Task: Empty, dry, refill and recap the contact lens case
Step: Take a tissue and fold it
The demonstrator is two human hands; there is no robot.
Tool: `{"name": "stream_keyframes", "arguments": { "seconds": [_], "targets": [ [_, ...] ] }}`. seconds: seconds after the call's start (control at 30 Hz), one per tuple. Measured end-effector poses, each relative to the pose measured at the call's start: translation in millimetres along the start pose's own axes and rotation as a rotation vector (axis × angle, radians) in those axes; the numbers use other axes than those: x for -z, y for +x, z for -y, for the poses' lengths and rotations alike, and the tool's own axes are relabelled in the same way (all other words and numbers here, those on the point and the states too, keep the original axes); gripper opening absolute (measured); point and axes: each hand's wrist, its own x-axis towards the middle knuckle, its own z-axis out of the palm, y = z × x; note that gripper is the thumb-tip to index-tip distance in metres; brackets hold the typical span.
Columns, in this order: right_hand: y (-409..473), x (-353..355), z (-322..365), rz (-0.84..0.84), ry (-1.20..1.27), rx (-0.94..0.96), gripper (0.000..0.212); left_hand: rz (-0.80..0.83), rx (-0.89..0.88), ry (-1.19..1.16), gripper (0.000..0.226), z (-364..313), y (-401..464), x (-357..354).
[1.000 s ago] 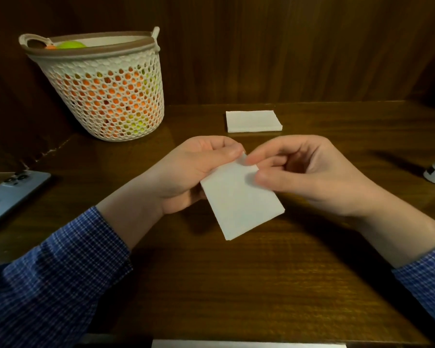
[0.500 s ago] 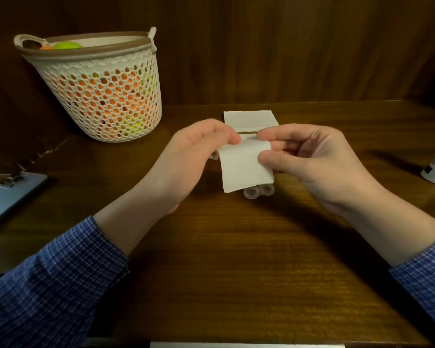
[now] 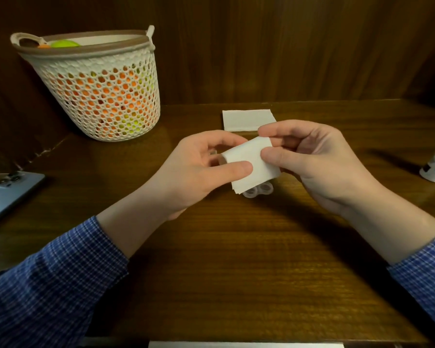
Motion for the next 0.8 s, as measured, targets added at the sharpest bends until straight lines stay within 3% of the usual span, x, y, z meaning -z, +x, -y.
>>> {"name": "stream_keyframes", "arguments": {
  "seconds": [0.17,0.37,0.63,0.8],
  "targets": [
    [0.3,-1.4,-2.1,-0.045,-0.011,-0.028,0.029,-0.020,-0.061,0.064,0.025,1.0,-1.5,-0.2],
    [0.9,-3.1,-4.8,-0.166,-0.119,-0.023,0.024,-0.046,0.102,0.102,0.014,0.0,0.9,-3.4],
    [-0.2,-6.5,-6.3,-0.219,-0.124,-0.096,0.018,0.134,0.320,-0.276,0.035,-8.5,1.2,-7.9],
    [-0.4,-5.8,-5.0,-0.186,-0.110,-0.085,0.018,0.185,0.413,-0.340,0.042,-9.3,-0.3,-10.7]
  ]
}}
